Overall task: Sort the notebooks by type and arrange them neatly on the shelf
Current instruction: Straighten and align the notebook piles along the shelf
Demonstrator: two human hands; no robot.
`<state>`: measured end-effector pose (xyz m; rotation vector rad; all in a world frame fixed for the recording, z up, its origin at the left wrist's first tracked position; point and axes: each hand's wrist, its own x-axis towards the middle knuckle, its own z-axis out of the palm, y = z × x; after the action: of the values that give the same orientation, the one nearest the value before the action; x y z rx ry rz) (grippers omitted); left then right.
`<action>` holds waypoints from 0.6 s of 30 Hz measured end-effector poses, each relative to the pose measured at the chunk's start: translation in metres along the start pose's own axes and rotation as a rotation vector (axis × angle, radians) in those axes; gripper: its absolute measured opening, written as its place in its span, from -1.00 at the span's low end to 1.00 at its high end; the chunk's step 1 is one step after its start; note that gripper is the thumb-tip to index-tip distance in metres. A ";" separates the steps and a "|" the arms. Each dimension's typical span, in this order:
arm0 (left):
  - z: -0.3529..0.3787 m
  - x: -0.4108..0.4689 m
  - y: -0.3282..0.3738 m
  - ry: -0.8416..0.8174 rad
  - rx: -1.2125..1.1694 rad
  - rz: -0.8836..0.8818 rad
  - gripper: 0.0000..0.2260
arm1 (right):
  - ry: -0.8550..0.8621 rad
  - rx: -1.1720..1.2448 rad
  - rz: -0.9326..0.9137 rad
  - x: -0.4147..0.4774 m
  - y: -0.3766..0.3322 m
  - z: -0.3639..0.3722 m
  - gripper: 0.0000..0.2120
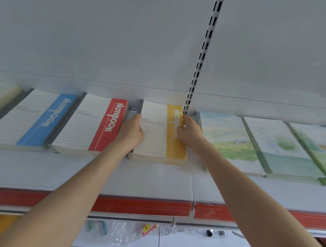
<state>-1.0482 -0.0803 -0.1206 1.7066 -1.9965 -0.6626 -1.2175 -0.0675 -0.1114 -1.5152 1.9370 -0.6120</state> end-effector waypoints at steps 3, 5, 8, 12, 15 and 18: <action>0.000 0.001 0.001 0.003 0.009 -0.007 -0.70 | 0.017 -0.042 -0.002 0.004 0.004 0.003 -0.87; 0.001 0.001 0.001 0.002 0.012 -0.008 -0.69 | 0.011 -0.061 -0.009 0.004 0.003 0.004 -0.81; 0.001 -0.001 0.001 -0.011 0.008 0.005 -0.69 | -0.002 -0.070 -0.010 0.003 0.002 0.005 -0.75; 0.000 -0.002 -0.001 -0.029 -0.011 0.034 -0.72 | 0.000 -0.091 0.012 0.004 0.001 0.004 -0.92; -0.003 -0.006 -0.005 -0.002 0.013 0.083 -0.79 | 0.010 -0.139 -0.012 -0.003 -0.003 0.000 -0.75; -0.009 -0.018 -0.003 0.029 0.107 0.215 -0.77 | 0.062 -0.239 -0.069 -0.017 -0.004 -0.009 -0.61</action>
<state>-1.0374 -0.0635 -0.1155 1.5201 -2.1897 -0.4619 -1.2180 -0.0517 -0.0993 -1.7328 2.0722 -0.4750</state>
